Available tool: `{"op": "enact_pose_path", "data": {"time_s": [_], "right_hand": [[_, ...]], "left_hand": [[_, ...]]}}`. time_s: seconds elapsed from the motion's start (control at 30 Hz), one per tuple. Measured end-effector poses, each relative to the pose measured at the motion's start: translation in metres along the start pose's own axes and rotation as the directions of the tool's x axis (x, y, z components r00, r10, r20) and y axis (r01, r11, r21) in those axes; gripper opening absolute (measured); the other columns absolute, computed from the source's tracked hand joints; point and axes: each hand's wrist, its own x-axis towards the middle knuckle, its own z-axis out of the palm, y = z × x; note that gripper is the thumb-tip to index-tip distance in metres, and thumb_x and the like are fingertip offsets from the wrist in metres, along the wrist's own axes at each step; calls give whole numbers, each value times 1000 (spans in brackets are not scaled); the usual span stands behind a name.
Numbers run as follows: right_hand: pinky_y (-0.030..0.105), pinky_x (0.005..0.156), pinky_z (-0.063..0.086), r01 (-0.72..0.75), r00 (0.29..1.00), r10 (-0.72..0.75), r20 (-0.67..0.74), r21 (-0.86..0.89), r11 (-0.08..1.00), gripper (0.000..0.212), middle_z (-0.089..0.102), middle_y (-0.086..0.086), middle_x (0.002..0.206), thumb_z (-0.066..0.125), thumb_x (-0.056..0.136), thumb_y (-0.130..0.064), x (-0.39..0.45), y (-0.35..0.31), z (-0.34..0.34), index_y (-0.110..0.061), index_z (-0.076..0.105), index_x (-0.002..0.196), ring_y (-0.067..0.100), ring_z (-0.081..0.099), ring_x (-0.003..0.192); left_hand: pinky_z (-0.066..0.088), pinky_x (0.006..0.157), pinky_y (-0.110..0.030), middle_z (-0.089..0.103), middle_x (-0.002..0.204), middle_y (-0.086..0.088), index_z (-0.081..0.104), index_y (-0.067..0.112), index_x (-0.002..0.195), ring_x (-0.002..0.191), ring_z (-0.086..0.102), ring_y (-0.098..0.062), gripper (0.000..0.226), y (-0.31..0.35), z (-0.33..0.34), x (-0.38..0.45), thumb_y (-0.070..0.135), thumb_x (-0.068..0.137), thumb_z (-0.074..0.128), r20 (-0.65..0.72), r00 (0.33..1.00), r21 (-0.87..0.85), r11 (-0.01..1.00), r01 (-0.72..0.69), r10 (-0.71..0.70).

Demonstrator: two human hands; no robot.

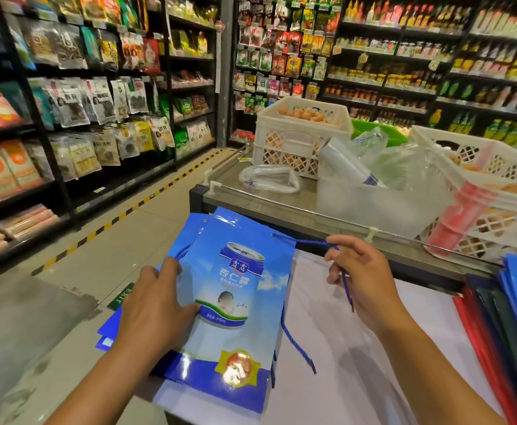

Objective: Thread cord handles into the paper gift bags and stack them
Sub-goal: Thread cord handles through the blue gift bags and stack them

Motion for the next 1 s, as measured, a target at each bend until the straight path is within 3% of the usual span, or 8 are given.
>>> {"op": "enact_pose_path", "data": {"time_s": [0.13, 0.3, 0.47, 0.6, 0.7, 0.77, 0.9, 1.0], "right_hand": [[37, 64, 54, 23, 999, -24, 27, 53, 998, 28, 71, 17, 94, 55, 103, 0, -31, -16, -20, -15, 77, 109, 25, 55, 66], [46, 72, 57, -33, 998, 30, 57, 44, 999, 31, 73, 19, 89, 50, 103, 2, -71, -26, -49, -10, 79, 104, 30, 65, 73], [44, 83, 61, 0, 995, 27, 93, -288, 958, 38, 78, 0, 111, 48, 103, 4, -85, -10, -68, -21, 71, 119, 25, 75, 97], [35, 82, 59, -30, 1000, 28, -15, -666, 745, 21, 74, -10, 103, 64, 97, -16, -73, 35, -84, -33, 73, 104, 11, 69, 91], [28, 77, 55, -128, 989, 136, -50, -744, 656, 14, 67, -10, 105, 68, 96, -34, -63, 55, -82, -33, 67, 109, 8, 65, 91], [27, 70, 50, -119, 985, 173, -20, -805, 582, 20, 63, -9, 98, 69, 93, -38, -57, 63, -78, -30, 63, 110, 13, 63, 88], [29, 68, 48, -44, 979, 199, 40, -916, 399, 5, 61, -3, 97, 61, 96, -30, -49, 70, -74, -26, 62, 95, 19, 60, 87], [29, 66, 44, -28, 976, 214, 37, -955, 294, 11, 61, 0, 98, 53, 100, -26, -49, 74, -79, -22, 62, 96, 21, 60, 89]], "left_hand": [[40, 61, -36, 54, 104, -1, 36, 39, 116, 85, 55, -23, 56, 0, -12, -2, 40, 83, 82, 5, 999, -93, 995, -35, 36], [42, 60, -32, 58, 78, 5, 62, 36, 98, 69, 56, -13, 19, 5, -26, -20, 31, 90, 78, 22, 993, -247, 963, -110, 118], [46, 48, -24, 56, 61, 4, 73, 28, 96, 47, 56, -16, 20, 26, -7, -69, 9, 91, 74, 158, 976, -589, 807, -26, 147], [46, 42, -27, 53, 67, -12, 75, 16, 98, 46, 62, -24, 24, 42, 31, -116, -6, 90, 72, 231, 963, -750, 656, 84, 141], [50, 43, -29, 51, 73, -17, 76, 12, 100, 48, 65, -32, 29, 47, 55, -142, -13, 88, 70, 278, 949, -786, 603, 137, 147], [52, 47, -30, 56, 71, -12, 76, 17, 103, 53, 68, -36, 32, 50, 63, -153, -11, 87, 72, 320, 932, -777, 610, 156, 169], [53, 62, -24, 66, 72, -8, 74, 30, 111, 58, 67, -19, 34, 52, 63, -159, 13, 81, 79, 390, 891, -688, 717, 113, 234], [49, 61, -21, 68, 67, -5, 75, 41, 99, 57, 62, -12, 27, 52, 52, -148, 16, 87, 77, 404, 870, -597, 802, 18, 282]]}}
